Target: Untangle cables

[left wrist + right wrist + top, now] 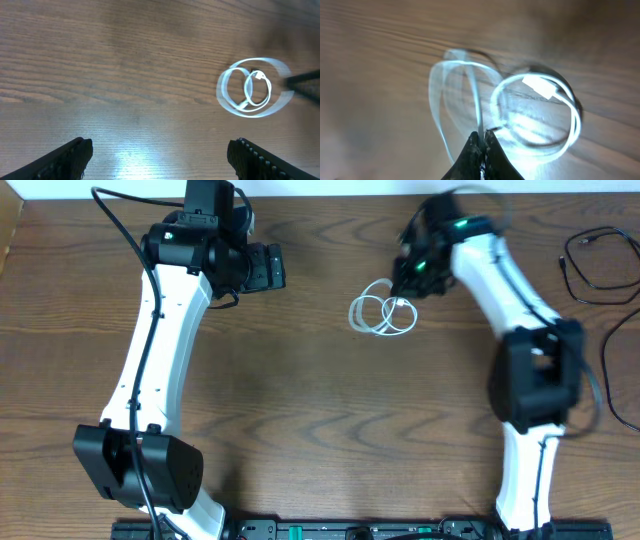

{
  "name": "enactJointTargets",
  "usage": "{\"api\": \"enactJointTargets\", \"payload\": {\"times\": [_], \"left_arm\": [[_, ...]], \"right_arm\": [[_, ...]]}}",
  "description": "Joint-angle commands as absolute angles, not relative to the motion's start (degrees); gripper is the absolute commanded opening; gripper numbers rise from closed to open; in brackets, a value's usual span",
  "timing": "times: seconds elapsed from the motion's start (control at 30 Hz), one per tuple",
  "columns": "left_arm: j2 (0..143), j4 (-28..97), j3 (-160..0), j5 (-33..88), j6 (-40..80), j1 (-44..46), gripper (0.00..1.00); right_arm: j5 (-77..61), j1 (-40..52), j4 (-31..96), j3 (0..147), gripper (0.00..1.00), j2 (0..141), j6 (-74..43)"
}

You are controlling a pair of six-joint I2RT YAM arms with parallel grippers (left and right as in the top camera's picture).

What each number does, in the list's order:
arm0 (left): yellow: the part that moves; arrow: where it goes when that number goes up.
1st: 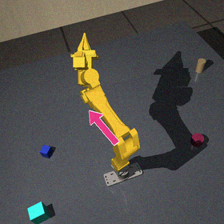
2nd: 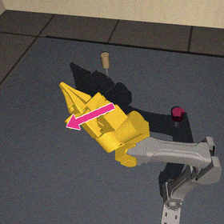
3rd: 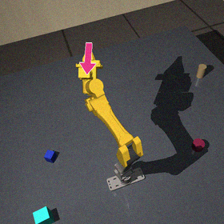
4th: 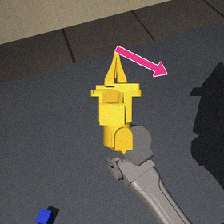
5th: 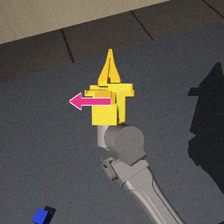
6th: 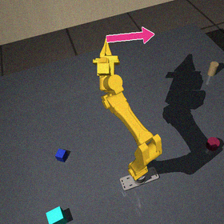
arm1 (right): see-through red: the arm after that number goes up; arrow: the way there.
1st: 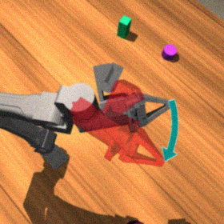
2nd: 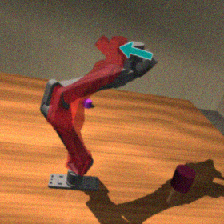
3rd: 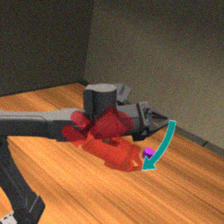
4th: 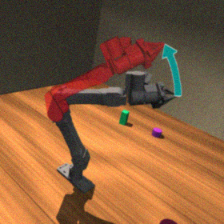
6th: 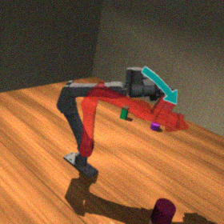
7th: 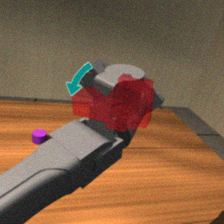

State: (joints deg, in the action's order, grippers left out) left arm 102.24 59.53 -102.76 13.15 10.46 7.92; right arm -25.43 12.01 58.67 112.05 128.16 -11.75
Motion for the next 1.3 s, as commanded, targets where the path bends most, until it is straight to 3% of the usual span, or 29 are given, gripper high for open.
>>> {"api": "enactJointTargets", "payload": {"times": [0.0,0.27,0.43,0.47,0.53,0.63,0.77,1.03,1.27], "left_arm": [[102.8,59.5,-102.4,12.4,10.1,7.8,0.91],[102.8,59.2,-102.4,12.4,10.1,7.8,0.91],[102.8,59.1,-102.4,12.4,10.1,7.8,0.91],[102.8,59.1,-102.4,12.4,10.1,7.8,0.91],[102.8,59.1,-102.4,12.4,10.1,7.8,0.91],[102.8,59.3,-102.4,15.0,9.8,7.8,0.91],[103.1,59.0,-102.4,23.9,4.0,8.3,0.91],[108.7,58.3,-102.4,27.1,4.1,12.7,0.90],[114.6,53.1,-102.4,38.6,5.3,13.5,0.84]], "right_arm": [[-37.9,8.8,58.7,114.7,0.01,119.0,-5.0],[-40.6,3.9,58.7,114.7,0.01,114.7,-5.0],[-32.6,3.0,58.9,114.6,0.01,114.4,-5.1],[-31.1,3.1,59.5,114.6,0.04,114.6,-5.1],[-29.5,3.3,61.7,114.6,0.26,115.2,-5.2],[-27.3,3.4,64.8,114.5,0.39,117.4,-5.9],[-27.7,2.5,67.0,114.5,0.40,121.3,-5.1],[-32.8,1.1,69.2,114.5,0.39,129.8,1.2],[-40.3,1.0,69.8,114.5,0.39,137.3,8.1]]}}
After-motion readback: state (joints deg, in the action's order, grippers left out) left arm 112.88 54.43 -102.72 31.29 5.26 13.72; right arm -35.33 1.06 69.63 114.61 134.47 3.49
